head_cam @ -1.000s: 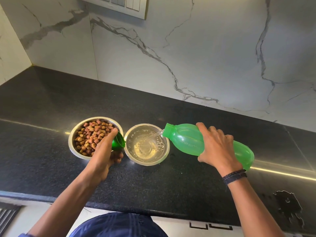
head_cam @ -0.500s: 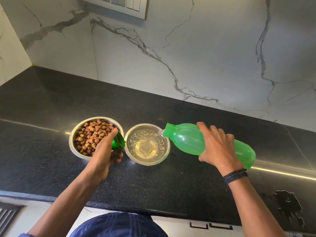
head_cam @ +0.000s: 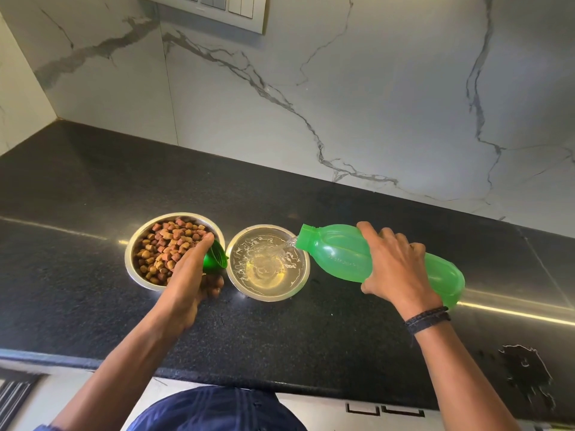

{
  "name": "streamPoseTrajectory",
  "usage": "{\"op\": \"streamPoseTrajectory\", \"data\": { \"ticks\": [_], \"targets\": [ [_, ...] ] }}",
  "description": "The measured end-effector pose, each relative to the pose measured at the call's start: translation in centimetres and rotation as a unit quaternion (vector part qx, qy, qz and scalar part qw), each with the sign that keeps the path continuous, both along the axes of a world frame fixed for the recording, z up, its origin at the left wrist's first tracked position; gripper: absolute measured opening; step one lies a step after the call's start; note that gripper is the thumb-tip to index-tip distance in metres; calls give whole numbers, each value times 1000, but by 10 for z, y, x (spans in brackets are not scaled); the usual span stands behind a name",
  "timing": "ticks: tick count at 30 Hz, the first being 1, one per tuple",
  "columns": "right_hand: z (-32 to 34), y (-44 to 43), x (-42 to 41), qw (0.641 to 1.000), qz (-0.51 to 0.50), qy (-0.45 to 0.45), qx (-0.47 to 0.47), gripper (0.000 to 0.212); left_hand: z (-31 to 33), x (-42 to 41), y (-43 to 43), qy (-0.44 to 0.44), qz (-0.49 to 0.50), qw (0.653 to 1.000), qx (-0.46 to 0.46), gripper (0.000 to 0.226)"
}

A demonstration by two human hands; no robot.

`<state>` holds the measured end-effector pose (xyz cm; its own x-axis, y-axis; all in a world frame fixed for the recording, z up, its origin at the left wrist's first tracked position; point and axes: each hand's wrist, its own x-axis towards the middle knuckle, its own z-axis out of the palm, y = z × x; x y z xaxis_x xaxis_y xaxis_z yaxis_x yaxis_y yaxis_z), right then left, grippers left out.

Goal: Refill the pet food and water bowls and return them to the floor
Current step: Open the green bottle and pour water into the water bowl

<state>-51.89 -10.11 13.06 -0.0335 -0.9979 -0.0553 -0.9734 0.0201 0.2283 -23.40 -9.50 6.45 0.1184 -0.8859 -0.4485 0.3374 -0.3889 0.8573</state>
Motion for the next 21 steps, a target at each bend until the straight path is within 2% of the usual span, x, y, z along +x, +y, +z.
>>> {"op": "streamPoseTrajectory", "data": {
  "ticks": [21],
  "targets": [
    [-13,-1,-4,999,-5,-44,0,108,-1,-4,-6,-4,-6,1000,4,29]
  ]
}}
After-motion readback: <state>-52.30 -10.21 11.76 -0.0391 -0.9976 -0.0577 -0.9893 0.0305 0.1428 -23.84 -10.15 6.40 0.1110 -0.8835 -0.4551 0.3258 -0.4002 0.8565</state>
